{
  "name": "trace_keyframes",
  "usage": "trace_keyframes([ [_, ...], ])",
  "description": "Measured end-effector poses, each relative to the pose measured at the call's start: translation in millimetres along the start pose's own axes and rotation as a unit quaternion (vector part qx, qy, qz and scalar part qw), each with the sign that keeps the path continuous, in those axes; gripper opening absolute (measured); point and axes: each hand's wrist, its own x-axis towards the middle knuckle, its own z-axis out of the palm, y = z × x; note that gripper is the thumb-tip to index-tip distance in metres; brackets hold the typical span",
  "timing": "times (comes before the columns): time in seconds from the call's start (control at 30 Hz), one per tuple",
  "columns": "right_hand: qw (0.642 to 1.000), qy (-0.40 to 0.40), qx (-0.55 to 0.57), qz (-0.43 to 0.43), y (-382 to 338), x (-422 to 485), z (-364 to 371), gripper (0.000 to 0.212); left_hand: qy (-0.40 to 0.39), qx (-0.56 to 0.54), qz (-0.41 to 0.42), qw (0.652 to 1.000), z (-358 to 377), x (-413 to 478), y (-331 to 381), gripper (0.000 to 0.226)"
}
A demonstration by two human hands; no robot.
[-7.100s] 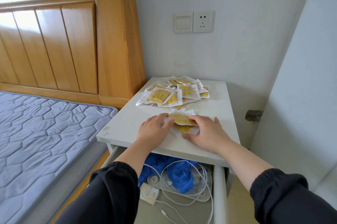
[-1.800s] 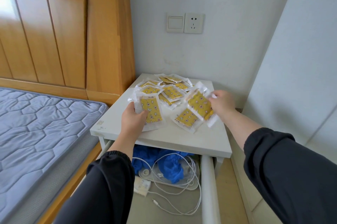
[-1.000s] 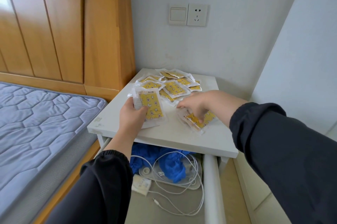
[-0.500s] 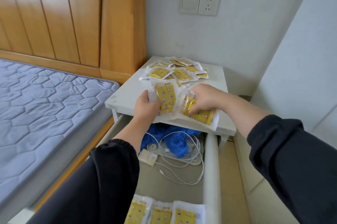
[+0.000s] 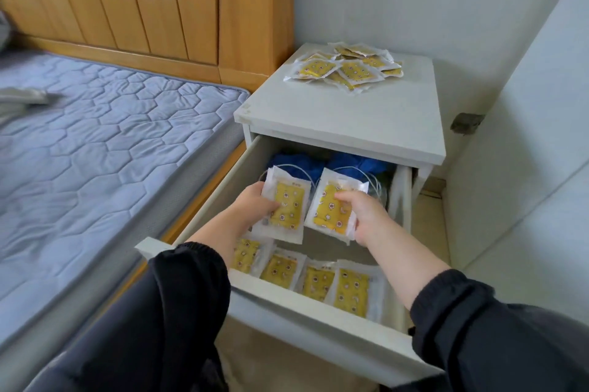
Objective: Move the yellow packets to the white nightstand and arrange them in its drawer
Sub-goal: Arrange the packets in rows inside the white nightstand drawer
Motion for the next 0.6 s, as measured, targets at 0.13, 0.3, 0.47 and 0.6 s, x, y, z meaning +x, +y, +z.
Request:
trace_keyframes([
  [0.13, 0.996, 0.025, -0.018, 0.08, 30.1, 11.7, -2.1, 0.016, -0.023, 0.145, -0.017, 0.989, -4.6, 4.7, -9.2, 0.051],
  [0.3, 0.992, 0.049, -0.096, 0.065, 37.0, 32.9, 2.5, 0.027, -0.062, 0.27, -0.041, 0.96, -2.6, 9.6, -12.9, 0.05],
  [0.47, 0.977, 0.014, -0.182, 0.109, 61.8, 36.8, 17.8, 0.02, -0.094, 0.365, -0.086, 0.922, -5.6, 10.5, -17.3, 0.054],
  [0.6, 0.975, -0.007, -0.196, 0.108, 77.8, 35.4, 25.9, 0.032, -0.078, 0.41, -0.092, 0.904, -8.0, 12.6, -20.4, 0.051],
])
